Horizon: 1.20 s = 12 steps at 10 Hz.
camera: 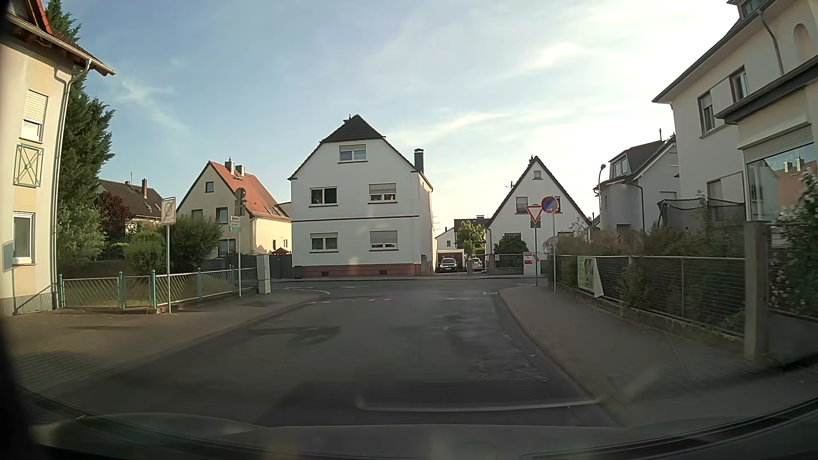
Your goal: Follow the waypoints while adhering to traffic rules and regulations
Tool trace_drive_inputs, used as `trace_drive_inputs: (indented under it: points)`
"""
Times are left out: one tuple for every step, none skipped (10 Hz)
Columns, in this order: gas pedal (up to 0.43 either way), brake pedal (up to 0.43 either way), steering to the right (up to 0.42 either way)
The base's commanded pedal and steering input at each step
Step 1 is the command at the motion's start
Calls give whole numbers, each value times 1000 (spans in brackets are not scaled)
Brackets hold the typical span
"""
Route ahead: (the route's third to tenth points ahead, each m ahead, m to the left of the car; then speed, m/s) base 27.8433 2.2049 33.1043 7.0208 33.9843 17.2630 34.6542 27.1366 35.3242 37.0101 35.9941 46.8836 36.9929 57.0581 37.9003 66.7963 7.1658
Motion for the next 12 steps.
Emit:
trace_drive_inputs:
  points:
    - [0,189,5]
    - [0,189,6]
    - [0,189,10]
    - [0,201,11]
    - [0,207,13]
    - [0,226,16]
    - [0,226,17]
    - [0,226,16]
    - [0,232,18]
    - [0,238,23]
    - [0,238,26]
    - [0,238,28]
